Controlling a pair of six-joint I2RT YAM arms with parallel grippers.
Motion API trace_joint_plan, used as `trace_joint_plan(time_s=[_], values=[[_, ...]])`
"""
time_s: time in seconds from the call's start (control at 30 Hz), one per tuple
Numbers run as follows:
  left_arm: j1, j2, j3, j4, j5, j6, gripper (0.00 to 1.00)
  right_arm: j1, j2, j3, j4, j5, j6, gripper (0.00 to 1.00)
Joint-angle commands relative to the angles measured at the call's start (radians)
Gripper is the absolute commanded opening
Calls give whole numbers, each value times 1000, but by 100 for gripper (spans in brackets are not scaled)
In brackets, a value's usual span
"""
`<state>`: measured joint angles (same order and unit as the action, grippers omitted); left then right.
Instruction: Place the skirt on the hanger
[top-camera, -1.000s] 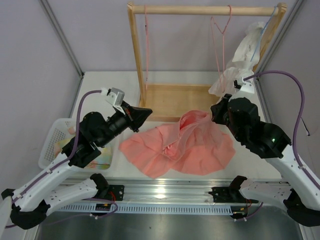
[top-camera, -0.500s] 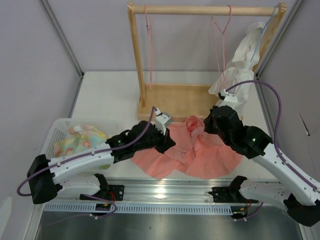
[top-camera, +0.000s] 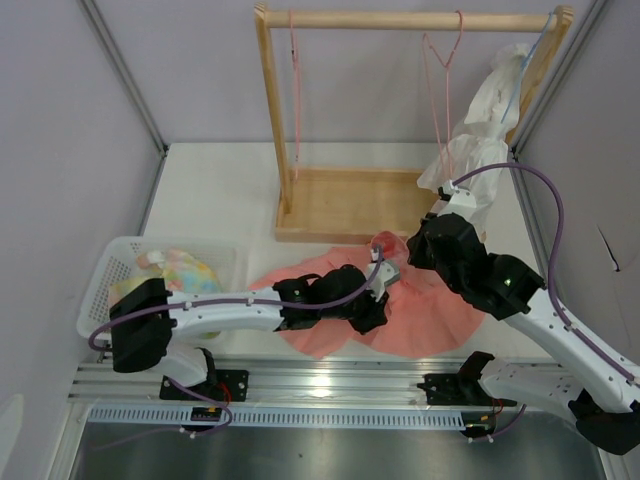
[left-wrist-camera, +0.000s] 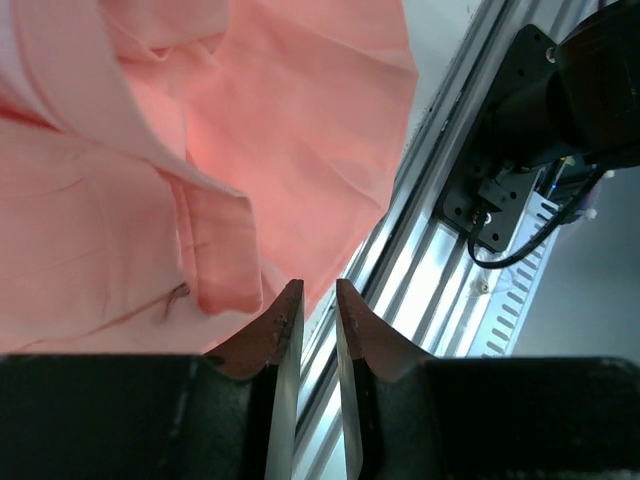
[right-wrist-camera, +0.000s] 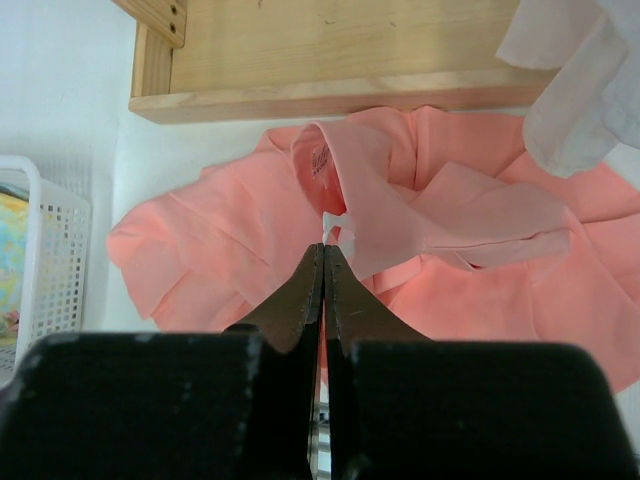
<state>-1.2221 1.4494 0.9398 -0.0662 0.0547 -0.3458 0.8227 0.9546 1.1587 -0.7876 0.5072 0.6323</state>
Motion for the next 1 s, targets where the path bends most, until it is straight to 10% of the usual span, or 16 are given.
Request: trace_joint_plan(time_s=[0.0, 0.6, 0.97], values=[[-22, 69, 80, 37, -13, 31, 25, 4, -14, 1, 30, 17, 9, 0], [24, 223, 234, -299, -481, -137, 24, 1, -19, 7, 33, 16, 3, 0], [67, 164, 122, -274, -492, -160, 25, 7, -17, -5, 51, 4, 9, 0]])
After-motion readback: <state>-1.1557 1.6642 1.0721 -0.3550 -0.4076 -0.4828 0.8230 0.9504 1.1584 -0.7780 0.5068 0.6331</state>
